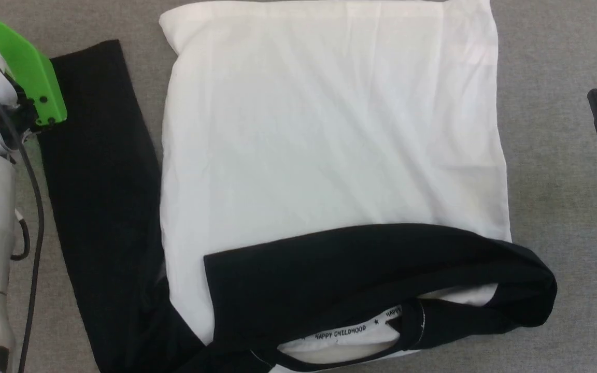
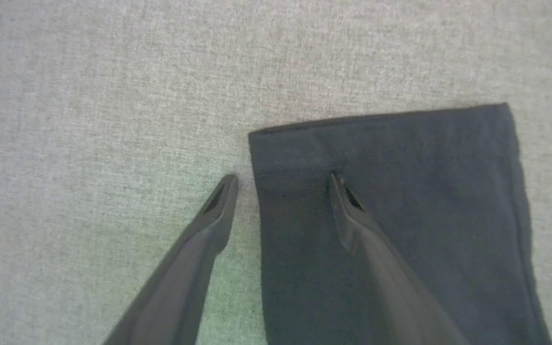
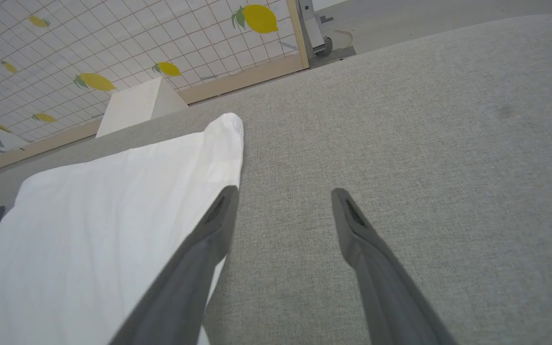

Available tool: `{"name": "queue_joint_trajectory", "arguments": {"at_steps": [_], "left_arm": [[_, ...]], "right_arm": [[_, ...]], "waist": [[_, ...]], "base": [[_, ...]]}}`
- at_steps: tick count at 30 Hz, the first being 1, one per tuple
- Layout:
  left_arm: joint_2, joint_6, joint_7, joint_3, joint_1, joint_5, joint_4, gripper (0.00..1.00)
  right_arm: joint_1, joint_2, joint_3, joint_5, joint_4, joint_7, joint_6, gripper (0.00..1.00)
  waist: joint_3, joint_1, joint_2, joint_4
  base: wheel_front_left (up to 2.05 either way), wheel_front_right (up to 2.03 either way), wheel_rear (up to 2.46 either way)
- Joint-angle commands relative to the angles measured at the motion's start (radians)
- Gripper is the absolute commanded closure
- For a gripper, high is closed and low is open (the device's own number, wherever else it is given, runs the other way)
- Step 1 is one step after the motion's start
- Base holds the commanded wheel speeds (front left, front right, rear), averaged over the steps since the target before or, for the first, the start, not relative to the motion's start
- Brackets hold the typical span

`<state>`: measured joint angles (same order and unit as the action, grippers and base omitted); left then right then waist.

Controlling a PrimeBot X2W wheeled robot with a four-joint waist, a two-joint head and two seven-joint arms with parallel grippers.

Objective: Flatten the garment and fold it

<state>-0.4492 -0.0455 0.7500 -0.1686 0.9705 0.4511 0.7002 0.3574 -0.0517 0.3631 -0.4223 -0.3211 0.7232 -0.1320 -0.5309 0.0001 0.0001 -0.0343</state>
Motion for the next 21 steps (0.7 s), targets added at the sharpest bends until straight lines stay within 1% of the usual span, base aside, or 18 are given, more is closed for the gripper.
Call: {"name": "queue_joint_trajectory", "arguments": {"at_steps": [1,2,3,4,5,8,10,13,17,21], "left_arm": [[0.021,-0.009,0.044,-0.012,-0.049,0.003,0.047,0.00],[0.029,-0.016,0.059,-0.007,-0.057,0.014,0.056,0.00],[0.038,-0.020,0.070,-0.002,-0.066,0.026,0.063,0.42],[0.047,-0.025,0.070,0.007,-0.072,0.039,0.065,0.75],[0.056,-0.025,0.071,0.016,-0.081,0.054,0.067,1.00],[0.074,-0.030,0.027,0.057,-0.097,0.097,0.061,1.00],[0.102,-0.039,-0.039,0.134,-0.105,0.169,0.052,1.00],[0.120,-0.032,-0.133,0.222,-0.126,0.245,0.038,1.00],[0.099,-0.017,-0.210,0.297,-0.177,0.294,0.015,1.00],[0.065,-0.024,-0.276,0.341,-0.230,0.299,-0.036,1.00]], "right_arm": [[0.021,0.001,-0.004,-0.005,-0.010,0.004,0.001,0.00],[0.024,0.001,-0.005,-0.006,-0.011,0.004,0.001,0.00],[0.026,0.001,-0.006,-0.006,-0.012,0.005,0.001,0.00],[0.027,0.001,-0.006,-0.005,-0.013,0.006,0.001,0.00],[0.028,0.001,-0.007,-0.005,-0.012,0.007,0.001,0.00],[0.028,0.001,-0.005,0.003,-0.008,0.008,0.001,0.00],[0.026,0.001,-0.007,0.010,-0.001,0.008,0.001,0.00],[0.017,0.001,-0.010,0.011,0.020,0.002,0.001,0.00],[-0.001,0.001,-0.014,0.004,0.057,-0.012,0.001,0.00],[-0.025,0.001,-0.001,0.003,0.089,-0.021,0.001,0.00]], "waist": [[-0.010,-0.0001,-0.0001,0.004],[-0.011,-0.0001,-0.0001,0.006],[-0.010,-0.0001,-0.0001,0.009],[-0.008,-0.0001,-0.0001,0.012],[-0.005,-0.0001,-0.0001,0.015],[0.012,-0.0001,-0.0001,0.026],[0.031,-0.0001,-0.0001,0.033],[0.074,-0.0001,-0.0001,0.046],[0.142,-0.0001,-0.0001,0.066],[0.211,-0.0001,-0.0001,0.102]], "base": [[0.00,0.00,0.00],[0.00,0.00,0.00],[0.00,0.00,0.00],[0.00,0.00,0.00],[0.00,0.00,0.00],[0.00,0.00,0.00],[0.00,0.00,0.00],[0.00,0.00,0.00],[0.00,0.00,0.00],[0.00,0.00,0.00]]}}
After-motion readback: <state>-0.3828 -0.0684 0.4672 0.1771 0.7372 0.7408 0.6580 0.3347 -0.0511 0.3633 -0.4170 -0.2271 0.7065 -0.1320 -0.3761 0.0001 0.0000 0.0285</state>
